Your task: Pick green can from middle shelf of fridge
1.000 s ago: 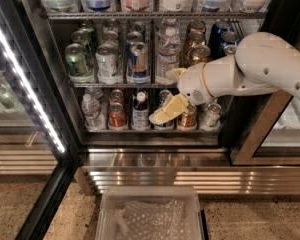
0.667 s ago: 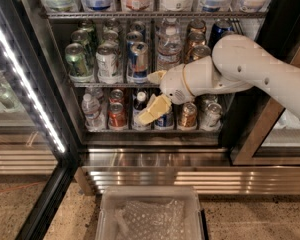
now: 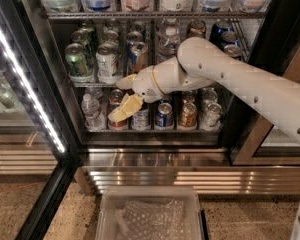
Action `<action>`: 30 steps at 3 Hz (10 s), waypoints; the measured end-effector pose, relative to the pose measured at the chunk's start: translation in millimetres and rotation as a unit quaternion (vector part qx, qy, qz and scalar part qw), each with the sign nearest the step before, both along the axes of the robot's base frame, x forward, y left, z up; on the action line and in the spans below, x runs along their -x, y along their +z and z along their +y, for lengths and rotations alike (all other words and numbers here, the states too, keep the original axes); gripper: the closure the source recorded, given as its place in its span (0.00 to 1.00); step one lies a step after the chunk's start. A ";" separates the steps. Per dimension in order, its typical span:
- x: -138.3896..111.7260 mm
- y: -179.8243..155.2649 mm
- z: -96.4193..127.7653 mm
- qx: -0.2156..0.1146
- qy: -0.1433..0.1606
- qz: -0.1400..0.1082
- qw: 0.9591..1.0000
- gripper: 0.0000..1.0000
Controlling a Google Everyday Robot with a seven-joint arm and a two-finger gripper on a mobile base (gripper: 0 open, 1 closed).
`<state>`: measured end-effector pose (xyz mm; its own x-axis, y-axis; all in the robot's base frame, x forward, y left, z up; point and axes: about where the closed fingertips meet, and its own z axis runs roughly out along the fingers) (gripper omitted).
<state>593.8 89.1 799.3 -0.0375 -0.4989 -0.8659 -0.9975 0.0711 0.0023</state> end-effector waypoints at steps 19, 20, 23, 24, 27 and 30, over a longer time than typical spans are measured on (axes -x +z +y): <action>-94.4 21.9 146.0 -0.034 -0.097 -0.110 0.989 0.09; -93.3 24.8 154.2 -0.043 -0.092 -0.109 0.989 0.16; -93.2 32.7 160.5 -0.052 -0.085 -0.117 0.988 0.59; -93.2 32.7 160.6 -0.052 -0.085 -0.117 0.988 0.82; -86.3 55.7 166.8 -0.058 -0.065 -0.169 0.982 1.00; -53.2 83.4 96.7 -0.064 -0.101 -0.221 0.968 1.00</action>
Offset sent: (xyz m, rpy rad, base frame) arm 0.0258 0.0840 0.0281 0.0324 -0.0861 0.1365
